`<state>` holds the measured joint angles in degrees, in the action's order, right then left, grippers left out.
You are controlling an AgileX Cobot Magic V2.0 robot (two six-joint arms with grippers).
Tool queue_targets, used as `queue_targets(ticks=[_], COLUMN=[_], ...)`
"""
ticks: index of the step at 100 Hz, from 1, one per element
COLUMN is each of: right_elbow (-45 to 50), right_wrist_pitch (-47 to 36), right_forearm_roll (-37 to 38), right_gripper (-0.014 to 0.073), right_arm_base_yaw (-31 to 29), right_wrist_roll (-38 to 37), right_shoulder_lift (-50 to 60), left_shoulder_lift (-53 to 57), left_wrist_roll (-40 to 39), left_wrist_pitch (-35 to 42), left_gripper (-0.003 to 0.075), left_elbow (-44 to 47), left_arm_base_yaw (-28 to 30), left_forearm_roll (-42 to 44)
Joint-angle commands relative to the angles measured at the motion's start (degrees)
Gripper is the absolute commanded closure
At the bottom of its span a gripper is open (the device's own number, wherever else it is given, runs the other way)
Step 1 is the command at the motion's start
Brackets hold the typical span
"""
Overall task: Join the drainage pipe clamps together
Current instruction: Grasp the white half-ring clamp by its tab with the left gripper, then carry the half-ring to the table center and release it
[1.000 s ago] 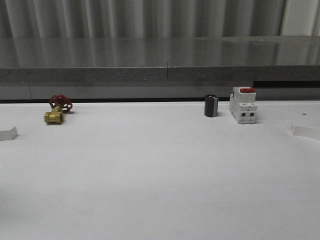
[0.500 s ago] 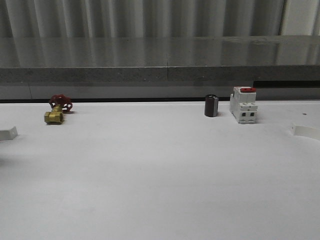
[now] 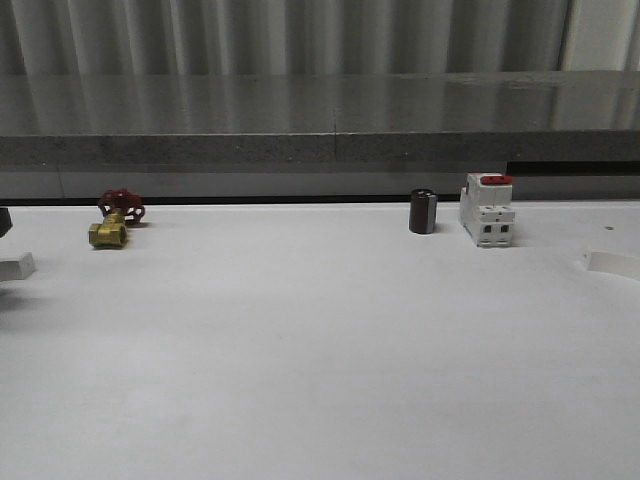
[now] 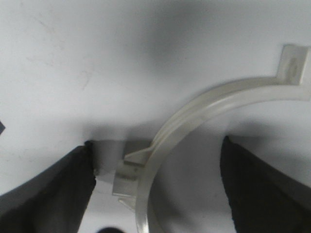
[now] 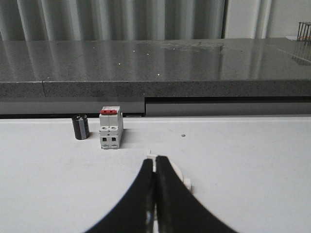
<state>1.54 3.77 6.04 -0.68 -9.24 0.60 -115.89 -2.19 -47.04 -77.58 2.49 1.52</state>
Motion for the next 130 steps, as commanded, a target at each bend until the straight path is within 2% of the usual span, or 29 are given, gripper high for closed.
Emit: queue_targets(ticks=[1,16,23,30,53,76,86,105,130], right_elbow=[-0.90,-0.90,-0.90,-0.90,-0.90,-0.90,-0.90,-0.90,-0.90], right_wrist_pitch=[-4.65,-4.65,-4.65,-4.65,-4.65,-4.65,-4.65,-4.65,-4.65], right_forearm_roll=[-0.02,-0.02,-0.02,-0.02,-0.02,-0.02,-0.02,-0.02,-0.02], right_gripper=[0.0660,0.0660,0.0660,0.0660,0.0660,0.0660,0.0660,0.0660,0.0660], right_arm_base_yaw=[-0.06,-0.06,-0.06,-0.06,-0.06,-0.06,-0.06,-0.06,-0.06], right_wrist_roll=[0.25,0.25,0.25,0.25,0.25,0.25,0.25,0.25,0.25], right_shoulder_lift=[0.79,0.79,0.79,0.79,0.79,0.79,0.79,0.79,0.79], left_shoulder_lift=[2.68,2.68,2.87,3.42,9.05,13.21,13.21,10.79,2.49], left_wrist_roll=[0.08,0.08,0.08,0.08,-0.31,-5.93,-11.29,-21.70,-26.69], left_wrist_pitch=[0.65,0.65,0.74,0.86,0.49,-0.71,-1.60,-2.24,-6.16], left_gripper=[0.0307,0.0590,0.0679,0.0720,0.0723,0.0723,0.0723,0.0723,0.0722], left_elbow=[-1.47,-1.47,-1.47,-1.47,0.36,1.42,0.63,-3.61,-13.49], left_arm_base_yaw=[0.06,0.06,0.06,-0.20,-3.98,-14.45,-19.72,-28.34,-36.80], left_forearm_roll=[0.10,0.10,0.10,0.10,0.41,1.10,1.10,1.10,1.10])
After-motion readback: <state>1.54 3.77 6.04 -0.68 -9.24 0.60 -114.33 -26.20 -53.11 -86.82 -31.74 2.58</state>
